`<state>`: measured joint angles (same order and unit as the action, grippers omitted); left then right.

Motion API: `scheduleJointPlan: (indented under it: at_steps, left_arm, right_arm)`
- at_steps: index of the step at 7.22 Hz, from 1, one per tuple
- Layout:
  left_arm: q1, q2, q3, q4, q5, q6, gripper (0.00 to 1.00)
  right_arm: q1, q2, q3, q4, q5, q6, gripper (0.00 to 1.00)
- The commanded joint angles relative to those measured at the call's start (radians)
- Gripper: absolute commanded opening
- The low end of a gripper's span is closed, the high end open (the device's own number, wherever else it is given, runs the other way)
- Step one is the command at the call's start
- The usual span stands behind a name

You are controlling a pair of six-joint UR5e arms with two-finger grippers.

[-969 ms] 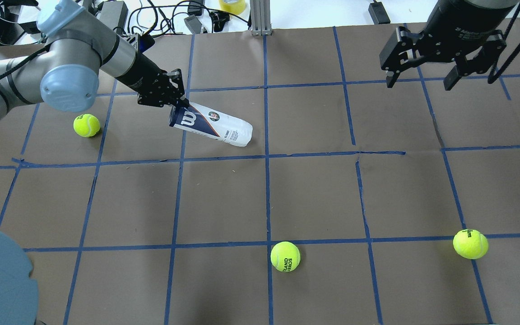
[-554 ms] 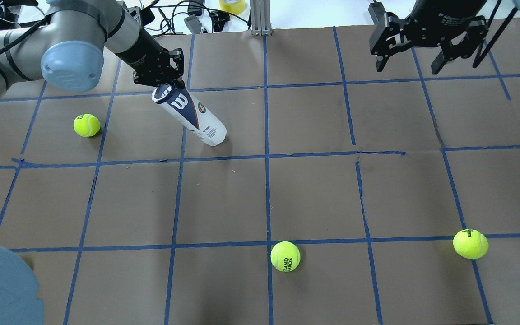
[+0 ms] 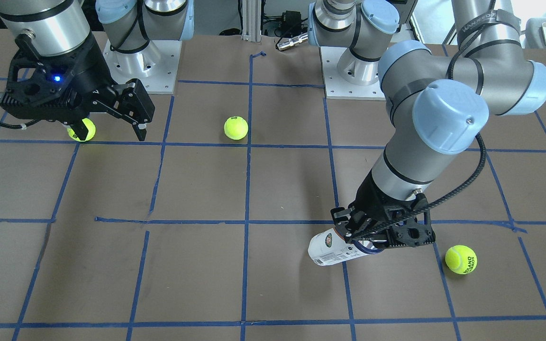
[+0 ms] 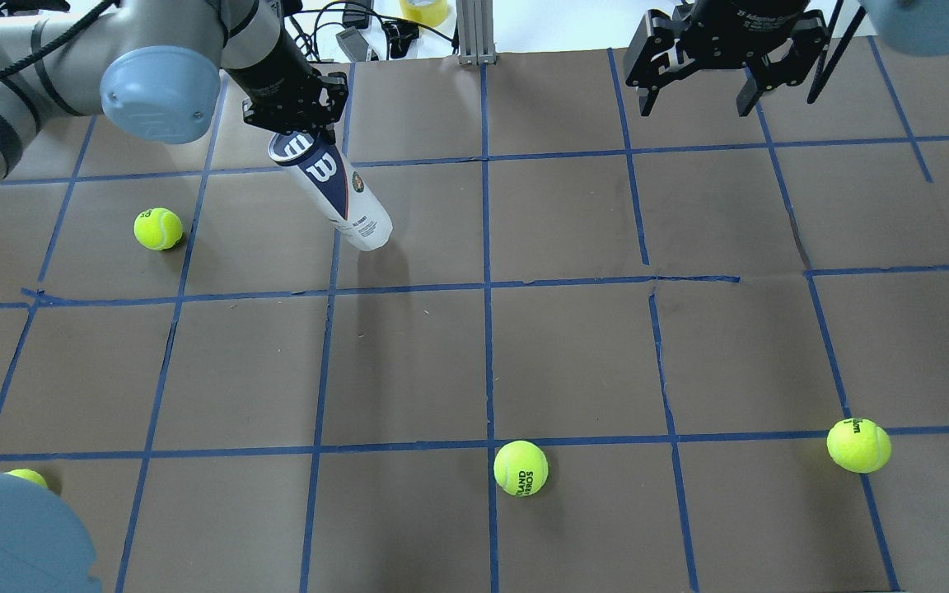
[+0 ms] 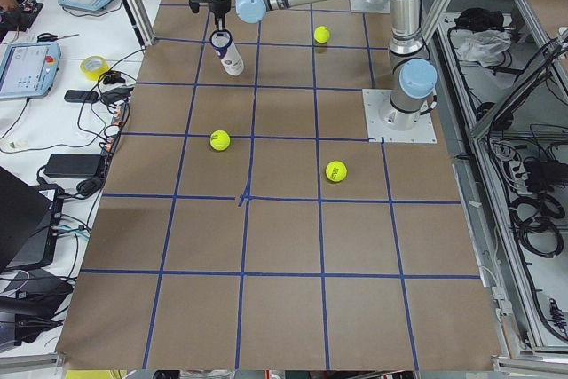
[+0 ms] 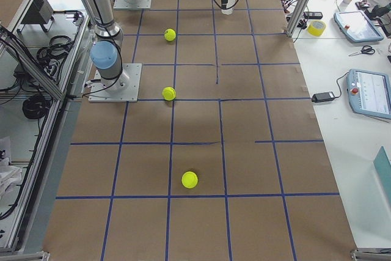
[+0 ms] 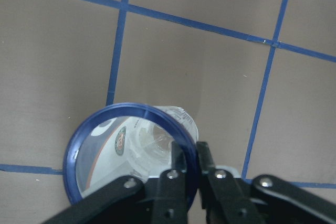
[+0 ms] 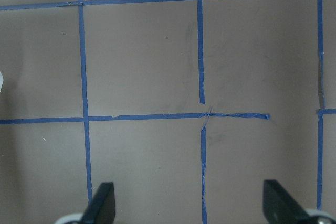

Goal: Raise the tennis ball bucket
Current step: 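Lift the can's open end with the left gripper, tipping it upright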

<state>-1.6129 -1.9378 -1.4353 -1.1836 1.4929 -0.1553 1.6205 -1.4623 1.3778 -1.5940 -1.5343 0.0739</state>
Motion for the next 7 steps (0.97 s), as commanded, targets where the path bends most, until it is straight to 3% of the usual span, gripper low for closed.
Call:
scheduleJointPlan:
  at_steps: [1, 2, 5, 6, 7]
  left_arm:
    - [-0.062, -0.018, 0.036, -0.001, 0.084, 0.080, 0.00]
    - [-0.071, -0.035, 0.042, 0.004, 0.084, 0.077, 0.00]
    - [-0.122, -0.072, 0.039, 0.073, 0.127, 0.028, 0.00]
    - [-0.122, -0.075, 0.039, 0.075, 0.136, 0.025, 0.14]
    - [-0.124, -0.075, 0.038, 0.075, 0.136, 0.023, 0.64]
  right_arm:
    - [0.012, 0.042, -0.037, -0.024, 0.005, 0.000, 1.00]
    - [0.025, 0.094, -0.061, -0.024, -0.010, 0.010, 1.00]
    - [0.015, 0.103, -0.074, 0.026, -0.021, 0.000, 1.00]
    - [0.012, 0.087, -0.072, 0.046, -0.017, -0.005, 1.00]
    - [0.012, 0.068, -0.074, 0.081, -0.006, -0.005, 1.00]
